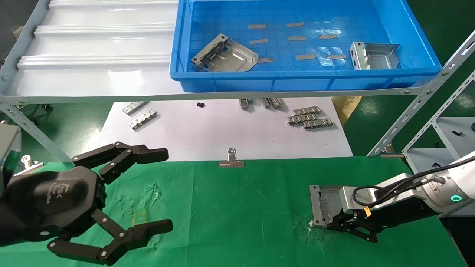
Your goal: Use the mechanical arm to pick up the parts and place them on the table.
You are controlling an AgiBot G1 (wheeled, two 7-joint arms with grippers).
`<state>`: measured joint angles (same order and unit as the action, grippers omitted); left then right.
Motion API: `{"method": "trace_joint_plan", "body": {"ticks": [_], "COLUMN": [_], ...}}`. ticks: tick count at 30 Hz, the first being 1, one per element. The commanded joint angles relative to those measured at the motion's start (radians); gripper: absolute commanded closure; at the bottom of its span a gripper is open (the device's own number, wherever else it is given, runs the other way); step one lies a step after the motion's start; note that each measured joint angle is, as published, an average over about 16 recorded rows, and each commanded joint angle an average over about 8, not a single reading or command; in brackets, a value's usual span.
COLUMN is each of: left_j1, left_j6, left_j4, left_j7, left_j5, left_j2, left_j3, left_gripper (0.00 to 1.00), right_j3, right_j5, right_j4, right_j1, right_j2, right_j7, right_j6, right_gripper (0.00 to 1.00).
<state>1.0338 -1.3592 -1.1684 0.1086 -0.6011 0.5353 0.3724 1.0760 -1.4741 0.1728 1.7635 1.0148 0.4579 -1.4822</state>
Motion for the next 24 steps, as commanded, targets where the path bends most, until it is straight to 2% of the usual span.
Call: {"method": "trace_joint_plan", "body": {"ticks": [1, 7, 12, 19, 24], "left_j1": [0.0, 0.0, 0.0, 0.0, 0.0], "left_j6": [0.0, 0.0, 0.0, 0.0, 0.0], "left_j4": [0.0, 0.0, 0.0, 0.0, 0.0], "left_j7": [0.0, 0.0, 0.0, 0.0, 0.0], "left_j5": [0.0, 0.0, 0.0, 0.0, 0.0], "left_j2": [0.0, 0.0, 0.0, 0.0, 0.0], "left_j3": [0.0, 0.0, 0.0, 0.0, 0.0], "left_gripper": [0.0, 0.0, 0.0, 0.0, 0.0], "right_j3": [0.01, 0.004, -0.013, -0.067, -0.093], "right_j5": [-0.015, -0.009, 0.017, 0.116, 0.184], "right_j4": [-0.017, -0.049, -0.061, -0.066, -0.049], "right_j1": [0.007, 0.031, 0.055, 0.054, 0.035], "right_j2": [0.011, 0.021, 0.017, -0.001, -0.013], "right_j7": [0.011, 0.045, 0.072, 0.074, 0.055], "right_j6": [0.001, 0.002, -0.029, -0.111, -0.126], "right_gripper": [0.0, 0.0, 0.0, 0.0, 0.0]}}
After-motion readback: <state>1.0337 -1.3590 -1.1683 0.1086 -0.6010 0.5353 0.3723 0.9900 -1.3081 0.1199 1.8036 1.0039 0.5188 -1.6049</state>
